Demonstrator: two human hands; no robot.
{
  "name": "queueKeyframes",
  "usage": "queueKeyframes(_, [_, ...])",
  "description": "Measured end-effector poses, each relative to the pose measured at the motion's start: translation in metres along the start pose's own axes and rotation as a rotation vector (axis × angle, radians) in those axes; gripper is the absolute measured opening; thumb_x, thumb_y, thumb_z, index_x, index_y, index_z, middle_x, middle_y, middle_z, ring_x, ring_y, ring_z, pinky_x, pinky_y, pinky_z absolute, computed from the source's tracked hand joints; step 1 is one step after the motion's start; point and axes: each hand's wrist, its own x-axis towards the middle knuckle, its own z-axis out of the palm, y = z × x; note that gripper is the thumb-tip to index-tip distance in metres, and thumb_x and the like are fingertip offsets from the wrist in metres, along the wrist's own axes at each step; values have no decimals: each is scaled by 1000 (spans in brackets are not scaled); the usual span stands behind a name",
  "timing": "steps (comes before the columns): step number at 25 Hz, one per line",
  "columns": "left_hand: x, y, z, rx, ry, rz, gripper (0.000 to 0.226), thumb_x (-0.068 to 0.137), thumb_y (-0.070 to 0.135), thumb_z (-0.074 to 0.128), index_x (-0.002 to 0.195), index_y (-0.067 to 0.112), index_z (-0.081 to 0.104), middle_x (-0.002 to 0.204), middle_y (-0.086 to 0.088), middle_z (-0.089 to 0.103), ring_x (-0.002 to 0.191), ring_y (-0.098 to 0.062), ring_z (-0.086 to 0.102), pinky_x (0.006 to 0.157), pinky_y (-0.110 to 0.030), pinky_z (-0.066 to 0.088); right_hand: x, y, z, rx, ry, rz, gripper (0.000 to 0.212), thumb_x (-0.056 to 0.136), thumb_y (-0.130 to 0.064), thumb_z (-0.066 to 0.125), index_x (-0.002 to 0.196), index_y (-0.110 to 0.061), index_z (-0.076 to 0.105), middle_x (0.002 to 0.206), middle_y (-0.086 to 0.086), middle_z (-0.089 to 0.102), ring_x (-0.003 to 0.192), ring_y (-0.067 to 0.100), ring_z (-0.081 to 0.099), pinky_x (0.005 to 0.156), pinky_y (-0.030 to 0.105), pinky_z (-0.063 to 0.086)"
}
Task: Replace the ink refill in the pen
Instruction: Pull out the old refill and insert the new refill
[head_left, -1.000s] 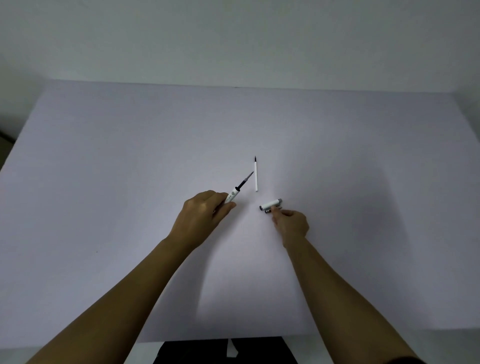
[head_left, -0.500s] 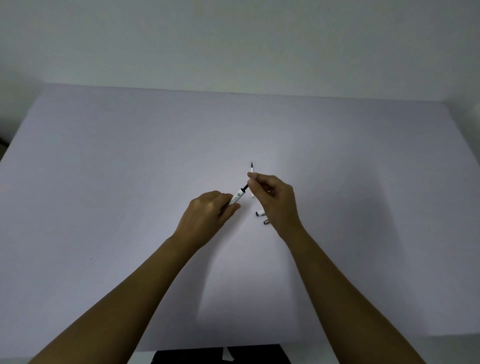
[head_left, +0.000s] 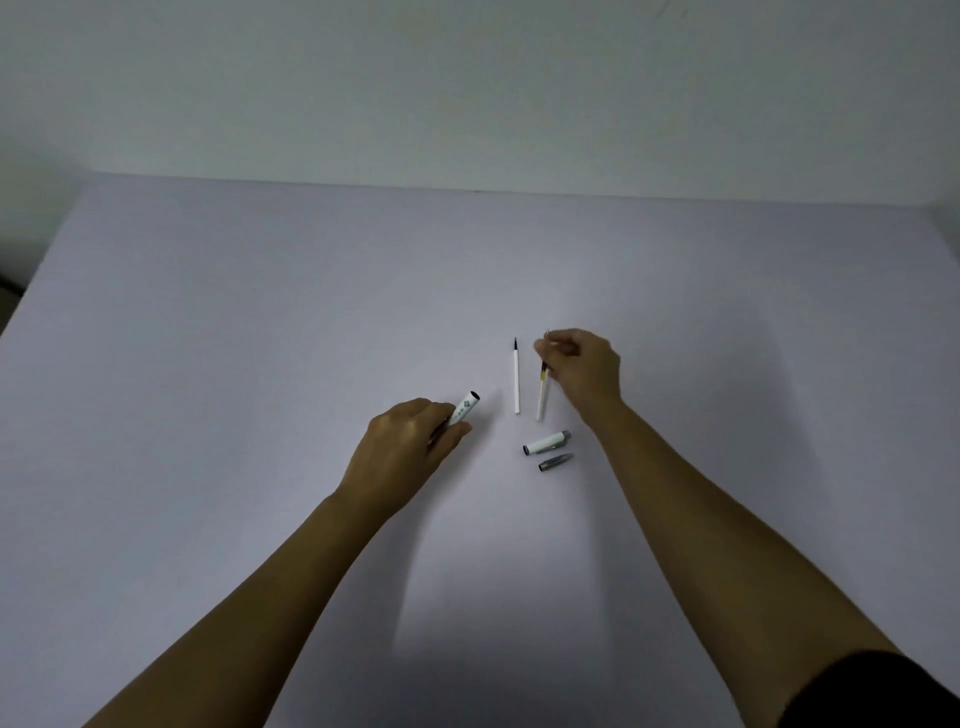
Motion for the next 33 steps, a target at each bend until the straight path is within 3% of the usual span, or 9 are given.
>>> queueKeyframes(6, [-4,6,-9,-6,42,5,38,86,37,46,72,7,64,53,-2,51,45,-17,42,42,-27,33,4,19,13,-291,39,-64,26,77,-22,74,88,0,64,88,16,72,85,29,65,77,33,49])
queueKeyframes(15, [1,10,-7,-40,42,-13,38,86,36,47,70,6,64,52,-3,50,45,-17,40,41,-28,34,4,13,8,-342,96,-172,32,78,-30,72,88,-1,62,80,15,70,79,30,65,75,36,51])
queueKeyframes(20, [6,16,-10,-44,39,-4,34,86,34,53,71,5,65,52,-3,51,45,-14,38,42,-24,32,-6,-3,23,-533,-97,-227,32,78,-23,72,96,-1,57,92,16,70,89,32,64,76,32,45])
queueKeyframes(23, [6,16,-12,-44,51,-6,37,86,36,48,71,6,64,53,-2,50,46,-14,37,43,-24,31,-6,-7,32,-655,-91,-170,32,79,-16,69,104,0,54,104,20,66,97,36,62,77,33,47])
queueKeyframes(27, [-1,11,-14,-40,57,-28,35,86,35,50,70,6,63,52,0,47,46,-14,36,44,-23,29,-9,-7,40,-686,-84,-155,28,81,-10,63,106,1,55,105,21,66,99,35,61,79,34,47])
queueKeyframes(30, [-4,9,-16,-30,41,-44,29,84,30,58,69,6,64,52,1,46,46,-14,36,44,-23,28,-14,-18,43,-450,-124,-65,32,81,-15,64,111,-2,61,104,16,70,100,31,63,89,36,49])
queueKeyframes(33, [-3,5,-21,-11,38,-64,30,84,31,58,70,5,65,51,0,48,45,-15,38,43,-22,26,-31,-44,36,249,-211,89,16,84,-12,63,98,-8,68,83,5,68,83,18,64,78,28,56])
